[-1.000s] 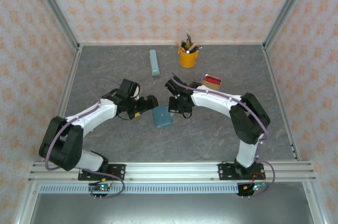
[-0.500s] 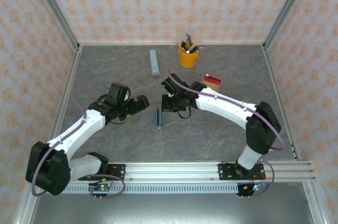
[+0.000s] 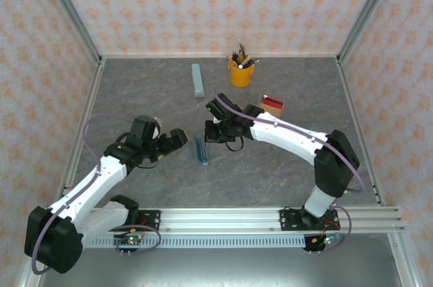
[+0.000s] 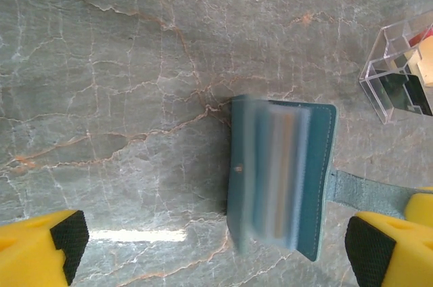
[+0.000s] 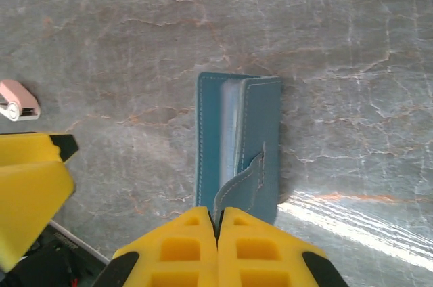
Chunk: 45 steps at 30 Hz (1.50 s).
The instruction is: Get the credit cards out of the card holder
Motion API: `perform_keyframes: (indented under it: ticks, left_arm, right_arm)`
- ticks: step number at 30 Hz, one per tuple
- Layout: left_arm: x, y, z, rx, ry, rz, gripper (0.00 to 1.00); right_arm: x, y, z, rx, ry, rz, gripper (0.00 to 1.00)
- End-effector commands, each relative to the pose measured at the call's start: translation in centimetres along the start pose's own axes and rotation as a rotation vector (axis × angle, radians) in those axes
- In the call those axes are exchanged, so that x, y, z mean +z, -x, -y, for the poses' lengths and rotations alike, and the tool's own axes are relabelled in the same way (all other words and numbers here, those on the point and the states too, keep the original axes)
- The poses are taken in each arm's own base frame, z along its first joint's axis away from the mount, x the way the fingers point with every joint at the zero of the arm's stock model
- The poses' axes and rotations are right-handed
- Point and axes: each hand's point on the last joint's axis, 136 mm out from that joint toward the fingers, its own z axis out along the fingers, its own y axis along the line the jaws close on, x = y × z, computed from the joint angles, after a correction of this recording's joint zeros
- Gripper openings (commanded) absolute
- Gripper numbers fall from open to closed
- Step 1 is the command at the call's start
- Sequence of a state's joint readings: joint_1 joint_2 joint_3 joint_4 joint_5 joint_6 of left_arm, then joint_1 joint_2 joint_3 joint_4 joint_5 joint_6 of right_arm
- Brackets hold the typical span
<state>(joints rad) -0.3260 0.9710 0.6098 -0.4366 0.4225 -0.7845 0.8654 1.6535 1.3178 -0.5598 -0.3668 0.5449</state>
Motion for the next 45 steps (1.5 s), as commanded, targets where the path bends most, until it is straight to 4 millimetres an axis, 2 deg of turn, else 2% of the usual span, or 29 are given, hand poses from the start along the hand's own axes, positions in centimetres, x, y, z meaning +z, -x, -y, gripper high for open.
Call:
perform_keyframes:
  ticks: [1,5,9,14,18,22,27,29,32,36,45]
  left_arm:
    - [0.4,-0.4,-0.1,-0.018,-0.022,-0.019,1.0]
    - [0.8,-0.4,0.4,-0.027,-0.052,-0.022,1.0]
    - [1.7,-0.5,1.1,-0.025,-0.079,-0.05,0.95]
    - [3.3,-0.8,2.7,-0.008,-0.102,-0.097,0.76]
    - [4.8,-1.1,3.6,0.01,-0.086,-0.125,0.61]
    - [6.2,-1.2,4.1,0.018,-0.059,-0.146,0.47]
    - [7.4,-1.1,4.8,0.045,-0.034,-0.177,0.41]
    - [7.7,-1.2,5.2,0.057,-0.034,-0.195,0.36]
    - [7.9,-1.2,5.8,0.074,-0.034,-0.201,0.34]
    - [8.4,-1.4,6.1,0.087,-0.036,-0.216,0.35]
    - [10.3,-1.0,5.1,0.121,0.036,-0.232,0.56]
  right_arm:
    - [-1.5,0.5,-0.8,-0.035,0.038,0.046,0.02]
    - [-1.1,0.0,1.6,-0.016,-0.051,0.055,0.02]
    - [-1.4,0.0,6.4,0.048,-0.235,0.071,0.01]
    - [-1.9,-0.9,11.2,0.071,-0.403,0.066,0.01]
    - [-1.6,-1.8,13.6,0.073,-0.459,0.038,0.0]
    - [-0.8,-2.6,14.6,0.073,-0.462,0.007,0.0]
    - [0.1,-3.2,15.5,0.071,-0.478,-0.019,0.0]
    - [0.4,-3.2,15.4,0.073,-0.472,-0.022,0.0]
    - [0.7,-3.0,15.0,0.078,-0.449,-0.017,0.0]
    - [0.7,-2.7,14.7,0.083,-0.441,-0.008,0.0]
    - [1.2,-2.7,15.3,0.087,-0.471,-0.018,0.0]
